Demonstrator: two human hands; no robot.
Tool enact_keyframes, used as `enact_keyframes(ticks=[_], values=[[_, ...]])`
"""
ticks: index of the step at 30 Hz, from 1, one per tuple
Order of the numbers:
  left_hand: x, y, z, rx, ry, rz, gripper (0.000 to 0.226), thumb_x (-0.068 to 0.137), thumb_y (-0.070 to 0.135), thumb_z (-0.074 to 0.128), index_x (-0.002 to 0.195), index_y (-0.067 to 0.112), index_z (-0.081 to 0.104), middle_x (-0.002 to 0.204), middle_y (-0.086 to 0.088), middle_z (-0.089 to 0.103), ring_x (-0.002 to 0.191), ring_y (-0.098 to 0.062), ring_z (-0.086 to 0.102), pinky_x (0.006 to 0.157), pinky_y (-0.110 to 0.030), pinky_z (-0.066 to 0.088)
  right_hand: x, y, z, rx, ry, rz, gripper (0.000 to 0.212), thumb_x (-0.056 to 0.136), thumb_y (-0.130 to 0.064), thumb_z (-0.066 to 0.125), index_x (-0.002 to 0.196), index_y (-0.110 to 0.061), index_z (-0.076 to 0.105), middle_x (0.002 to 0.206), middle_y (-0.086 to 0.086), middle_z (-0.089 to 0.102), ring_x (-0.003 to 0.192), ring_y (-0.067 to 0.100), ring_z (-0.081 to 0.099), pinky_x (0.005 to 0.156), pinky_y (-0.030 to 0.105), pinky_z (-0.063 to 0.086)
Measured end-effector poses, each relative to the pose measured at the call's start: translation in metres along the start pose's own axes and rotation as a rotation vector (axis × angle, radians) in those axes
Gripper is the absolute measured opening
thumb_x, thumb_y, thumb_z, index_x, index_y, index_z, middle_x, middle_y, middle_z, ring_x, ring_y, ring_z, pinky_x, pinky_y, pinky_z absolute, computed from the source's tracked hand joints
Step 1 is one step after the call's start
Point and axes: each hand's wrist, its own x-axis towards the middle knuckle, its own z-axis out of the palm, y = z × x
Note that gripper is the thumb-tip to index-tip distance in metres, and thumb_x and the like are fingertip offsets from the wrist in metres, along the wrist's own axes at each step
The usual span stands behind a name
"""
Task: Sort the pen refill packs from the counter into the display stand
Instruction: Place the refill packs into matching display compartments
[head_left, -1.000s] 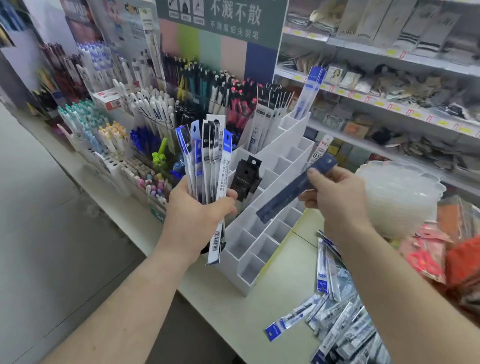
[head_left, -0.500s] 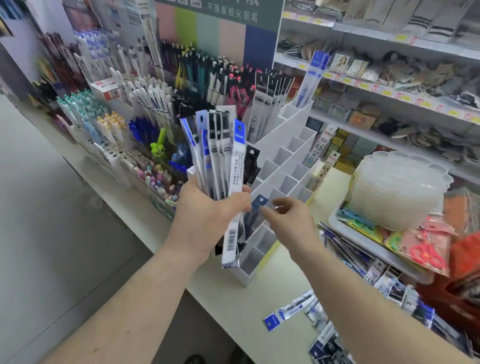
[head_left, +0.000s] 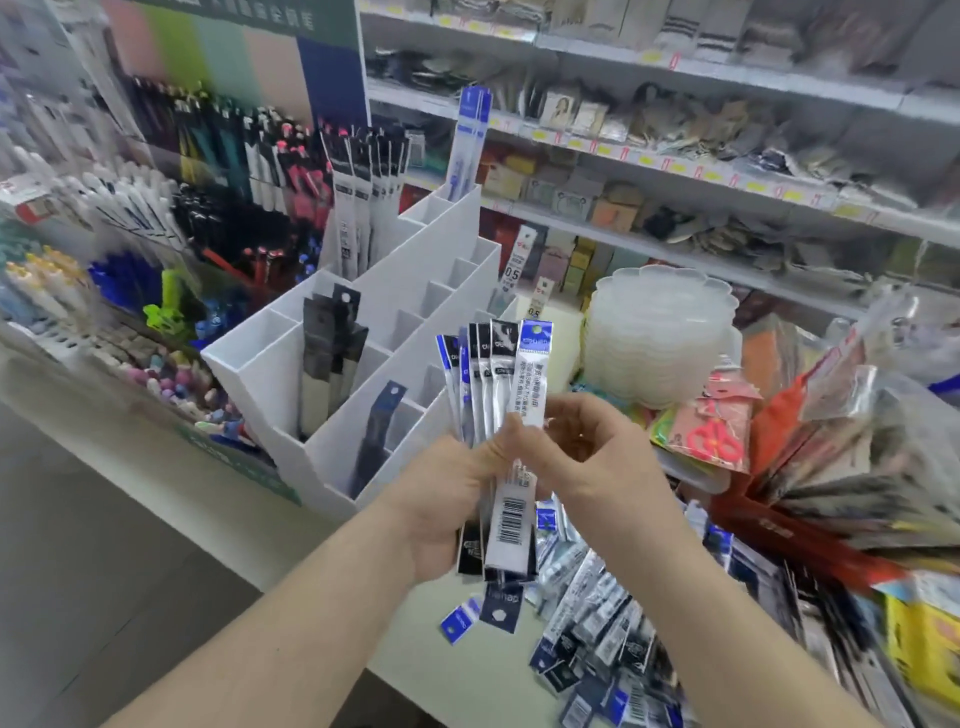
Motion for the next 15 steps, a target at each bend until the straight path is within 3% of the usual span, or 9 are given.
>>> enact_keyframes(ticks=[1,3,6,7,9,11,13,15], values=[[0.002,-0.003,0.004,-0.015,-0.002,-0.031,0.068,0.045,0.067,0.085,0.091,0.017,0.078,0.083,-0.006,0.072,0.072,-0.018,0.069,0.065,-0.032,0.057,-0.003,0.003,-0.004,-0.014,-0.021,-0.012,0.025,0.078,-0.028,0.082,0.098,-0.020,0.070,0.074,0.002,0.056,0.064,0.012,0.049,0.060,0.025,0.045],[0.007,-0.010,0.012,-0.069,-0.001,-0.088,0.056,0.060,0.059,0.079,0.090,0.012,0.078,0.084,-0.008,0.073,0.071,-0.019,0.070,0.064,-0.031,0.058,-0.009,0.010,-0.015,-0.030,-0.009,-0.021,0.023,0.077,-0.017,0.084,0.095,-0.022,0.071,0.069,-0.004,0.053,0.065,0.012,0.046,0.063,0.030,0.043],[0.010,-0.014,0.024,-0.159,-0.069,-0.144,0.044,0.080,0.025,0.064,0.117,0.000,0.068,0.090,-0.016,0.071,0.074,-0.025,0.070,0.067,-0.035,0.060,-0.014,0.017,-0.032,-0.057,0.034,-0.016,0.022,0.078,-0.008,0.082,0.093,-0.021,0.074,0.067,-0.003,0.054,0.064,0.011,0.048,0.064,0.040,0.049],[0.009,-0.015,0.028,-0.171,-0.096,-0.161,0.045,0.078,0.017,0.060,0.118,-0.003,0.066,0.091,-0.018,0.070,0.074,-0.027,0.070,0.067,-0.035,0.060,-0.016,0.019,-0.038,-0.045,0.044,-0.022,0.019,0.080,-0.005,0.080,0.093,-0.018,0.073,0.065,-0.006,0.057,0.062,0.009,0.050,0.063,0.038,0.050],[0.010,-0.019,0.034,-0.188,-0.136,-0.172,0.043,0.076,0.008,0.056,0.117,-0.004,0.066,0.093,-0.021,0.070,0.075,-0.029,0.071,0.067,-0.037,0.061,-0.021,0.021,-0.048,-0.022,0.067,-0.034,0.014,0.082,0.000,0.075,0.088,-0.012,0.070,0.060,-0.014,0.061,0.056,0.002,0.053,0.058,0.019,0.047],[0.012,-0.023,0.042,-0.178,-0.117,-0.156,0.041,0.074,0.004,0.060,0.113,-0.004,0.069,0.096,-0.025,0.071,0.074,-0.031,0.072,0.063,-0.037,0.061,-0.025,0.023,-0.058,0.012,0.119,0.007,0.012,0.085,0.000,0.070,0.087,-0.012,0.069,0.069,-0.007,0.070,0.063,0.004,0.062,0.063,0.018,0.050],[0.014,-0.028,0.048,-0.122,-0.052,-0.131,0.032,0.073,0.003,0.063,0.103,-0.005,0.073,0.095,-0.026,0.072,0.072,-0.031,0.072,0.061,-0.037,0.061,-0.028,0.026,-0.070,0.124,0.182,0.075,0.014,0.089,-0.001,0.063,0.092,-0.013,0.068,0.080,0.005,0.074,0.073,0.015,0.069,0.073,0.032,0.056],[0.016,-0.034,0.052,-0.083,0.010,-0.118,0.034,0.070,0.007,0.066,0.101,-0.004,0.075,0.101,-0.028,0.072,0.081,-0.035,0.072,0.068,-0.041,0.062,-0.030,0.026,-0.082,0.224,0.218,0.106,0.017,0.093,0.001,0.055,0.100,-0.013,0.062,0.077,0.011,0.073,0.066,0.022,0.069,0.068,0.036,0.057]])
